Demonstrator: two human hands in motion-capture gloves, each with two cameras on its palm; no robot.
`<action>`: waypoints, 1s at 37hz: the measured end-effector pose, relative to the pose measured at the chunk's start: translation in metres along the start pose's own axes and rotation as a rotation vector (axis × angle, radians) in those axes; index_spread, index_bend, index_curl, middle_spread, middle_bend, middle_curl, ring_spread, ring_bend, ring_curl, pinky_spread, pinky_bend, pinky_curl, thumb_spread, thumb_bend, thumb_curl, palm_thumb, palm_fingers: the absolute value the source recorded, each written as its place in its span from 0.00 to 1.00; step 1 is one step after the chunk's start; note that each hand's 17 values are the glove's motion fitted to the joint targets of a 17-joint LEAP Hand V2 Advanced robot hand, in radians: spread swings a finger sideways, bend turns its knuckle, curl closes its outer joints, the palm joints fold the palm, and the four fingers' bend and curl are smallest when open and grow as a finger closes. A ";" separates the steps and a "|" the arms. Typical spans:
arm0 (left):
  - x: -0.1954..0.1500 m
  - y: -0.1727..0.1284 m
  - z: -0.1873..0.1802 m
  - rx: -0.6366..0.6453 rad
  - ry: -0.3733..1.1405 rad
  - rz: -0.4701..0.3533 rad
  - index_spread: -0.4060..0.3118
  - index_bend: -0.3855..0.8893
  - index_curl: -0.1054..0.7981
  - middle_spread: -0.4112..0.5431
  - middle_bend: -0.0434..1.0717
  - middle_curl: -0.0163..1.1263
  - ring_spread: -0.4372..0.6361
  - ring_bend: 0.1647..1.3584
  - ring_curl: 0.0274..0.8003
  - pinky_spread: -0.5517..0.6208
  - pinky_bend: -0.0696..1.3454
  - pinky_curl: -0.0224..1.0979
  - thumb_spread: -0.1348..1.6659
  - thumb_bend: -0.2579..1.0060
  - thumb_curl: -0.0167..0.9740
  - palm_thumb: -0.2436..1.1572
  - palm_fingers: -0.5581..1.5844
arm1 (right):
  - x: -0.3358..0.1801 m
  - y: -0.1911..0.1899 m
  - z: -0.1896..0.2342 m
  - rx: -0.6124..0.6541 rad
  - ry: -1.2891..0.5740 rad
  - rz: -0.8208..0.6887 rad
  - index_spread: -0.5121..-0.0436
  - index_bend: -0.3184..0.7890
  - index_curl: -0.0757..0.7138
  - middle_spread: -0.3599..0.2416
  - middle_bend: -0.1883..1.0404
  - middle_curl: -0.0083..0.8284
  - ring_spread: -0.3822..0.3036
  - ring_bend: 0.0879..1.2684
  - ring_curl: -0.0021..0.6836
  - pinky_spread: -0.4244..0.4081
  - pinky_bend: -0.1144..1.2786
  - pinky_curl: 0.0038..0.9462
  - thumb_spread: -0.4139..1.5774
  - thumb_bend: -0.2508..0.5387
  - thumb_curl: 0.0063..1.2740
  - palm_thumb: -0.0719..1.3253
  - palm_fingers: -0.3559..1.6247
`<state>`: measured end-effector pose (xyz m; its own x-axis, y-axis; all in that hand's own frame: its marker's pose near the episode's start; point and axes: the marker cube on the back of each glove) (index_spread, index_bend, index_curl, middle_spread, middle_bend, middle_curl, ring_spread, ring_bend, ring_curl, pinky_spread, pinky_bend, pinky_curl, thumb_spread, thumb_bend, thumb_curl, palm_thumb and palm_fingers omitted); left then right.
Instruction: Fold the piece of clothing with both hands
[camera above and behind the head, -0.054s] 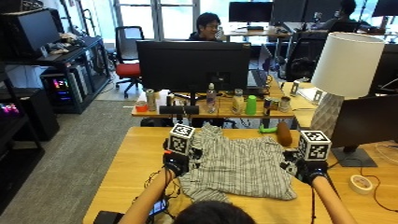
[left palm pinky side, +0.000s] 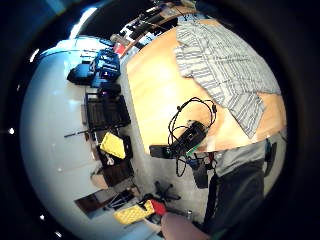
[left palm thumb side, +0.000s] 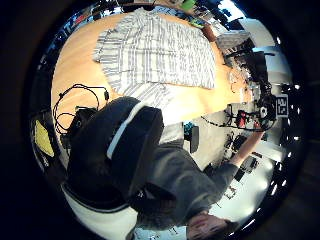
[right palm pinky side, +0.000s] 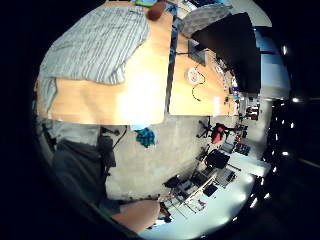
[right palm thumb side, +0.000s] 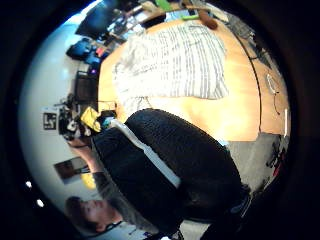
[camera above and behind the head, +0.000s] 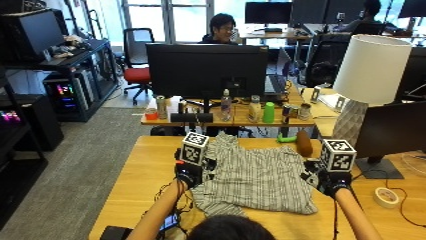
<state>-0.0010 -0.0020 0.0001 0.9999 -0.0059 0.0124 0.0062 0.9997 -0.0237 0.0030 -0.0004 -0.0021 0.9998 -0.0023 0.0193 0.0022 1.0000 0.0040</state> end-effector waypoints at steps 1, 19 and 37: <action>0.000 -0.001 0.000 -0.004 -0.003 -0.001 0.54 0.40 0.17 0.56 0.16 0.05 0.58 0.26 0.11 0.66 0.32 0.12 0.38 0.25 0.05 0.26 0.36 | 0.001 0.000 -0.001 0.002 -0.006 0.002 0.58 0.41 0.17 0.55 0.33 0.10 0.66 0.17 0.10 0.68 0.37 0.12 0.48 0.38 0.02 0.13 0.31; 0.006 -0.015 0.005 -0.027 0.021 0.012 0.53 0.42 0.31 0.66 0.19 0.14 0.71 0.38 0.24 0.78 0.37 0.23 0.66 0.20 0.14 0.26 0.31 | 0.008 -0.001 -0.014 -0.007 -0.026 0.020 0.30 0.41 0.30 0.52 0.34 0.27 0.73 0.22 0.25 0.78 0.40 0.25 0.73 0.30 0.08 0.13 0.28; 0.049 -0.057 0.101 -0.288 0.041 0.165 0.55 0.39 0.36 0.69 0.16 0.17 0.72 0.42 0.28 0.77 0.46 0.30 0.62 0.18 0.21 0.24 0.30 | -0.003 -0.048 0.056 -0.152 -0.026 -0.039 0.29 0.33 0.27 0.55 0.29 0.34 0.63 0.42 0.43 0.70 0.52 0.35 0.78 0.36 0.15 0.26 0.37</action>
<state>0.0460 -0.0566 0.1034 0.9873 0.1492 -0.0550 -0.1589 0.9393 -0.3041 -0.0014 -0.0485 0.0534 0.9981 -0.0393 0.0479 0.0459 0.9882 -0.1462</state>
